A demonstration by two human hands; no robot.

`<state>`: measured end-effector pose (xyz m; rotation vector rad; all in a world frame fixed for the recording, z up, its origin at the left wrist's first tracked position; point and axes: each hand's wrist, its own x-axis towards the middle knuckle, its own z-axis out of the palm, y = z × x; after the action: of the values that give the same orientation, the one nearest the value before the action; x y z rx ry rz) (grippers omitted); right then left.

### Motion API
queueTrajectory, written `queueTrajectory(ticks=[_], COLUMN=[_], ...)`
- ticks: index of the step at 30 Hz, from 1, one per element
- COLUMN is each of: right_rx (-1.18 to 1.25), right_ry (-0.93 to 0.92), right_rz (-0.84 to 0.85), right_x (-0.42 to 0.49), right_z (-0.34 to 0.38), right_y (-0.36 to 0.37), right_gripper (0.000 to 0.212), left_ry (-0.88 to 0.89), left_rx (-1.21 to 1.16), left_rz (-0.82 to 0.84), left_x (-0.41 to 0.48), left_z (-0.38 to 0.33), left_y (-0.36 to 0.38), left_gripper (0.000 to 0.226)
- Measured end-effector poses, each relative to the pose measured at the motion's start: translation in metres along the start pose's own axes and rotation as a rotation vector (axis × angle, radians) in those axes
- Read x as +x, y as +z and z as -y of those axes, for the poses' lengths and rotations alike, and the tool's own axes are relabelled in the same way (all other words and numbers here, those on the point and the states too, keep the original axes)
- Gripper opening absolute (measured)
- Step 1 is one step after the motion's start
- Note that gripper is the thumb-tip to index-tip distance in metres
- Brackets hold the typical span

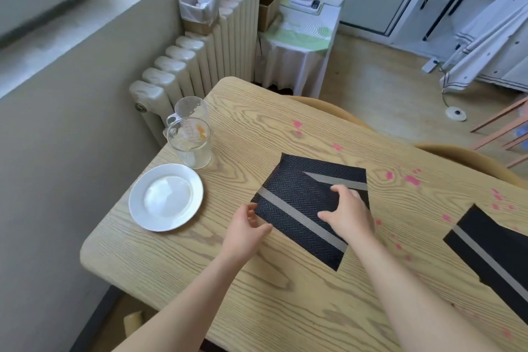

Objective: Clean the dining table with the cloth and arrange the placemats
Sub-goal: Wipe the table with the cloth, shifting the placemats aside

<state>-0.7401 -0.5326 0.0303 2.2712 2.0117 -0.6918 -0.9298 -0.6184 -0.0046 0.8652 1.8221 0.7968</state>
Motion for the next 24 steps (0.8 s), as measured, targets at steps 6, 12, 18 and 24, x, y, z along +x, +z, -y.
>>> queueTrajectory(ticks=[6,12,18,24], right_rx=[-0.013,-0.124,0.43,0.731], right_ry=[0.094,0.029,-0.073,-0.083], right_rz=[0.159,-0.023,0.177,0.53], right_x=[-0.002,-0.024,-0.041,-0.085], right_z=[-0.001,-0.002,0.007,0.038], right_y=[0.019,0.021,0.008,0.015], right_gripper=[0.083,0.038,0.023,0.036], left_ry=[-0.07,-0.045,-0.033,-0.037], left_rx=[-0.135,-0.149,-0.129,-0.219], left_rz=[0.038,-0.016,-0.173,-0.196], left_x=[-0.002,-0.012,-0.023,-0.03], left_z=[0.003,0.004,0.012,0.009], left_y=[-0.002,0.001,-0.006,-0.03], left_gripper=[0.059,0.057,0.068,0.061])
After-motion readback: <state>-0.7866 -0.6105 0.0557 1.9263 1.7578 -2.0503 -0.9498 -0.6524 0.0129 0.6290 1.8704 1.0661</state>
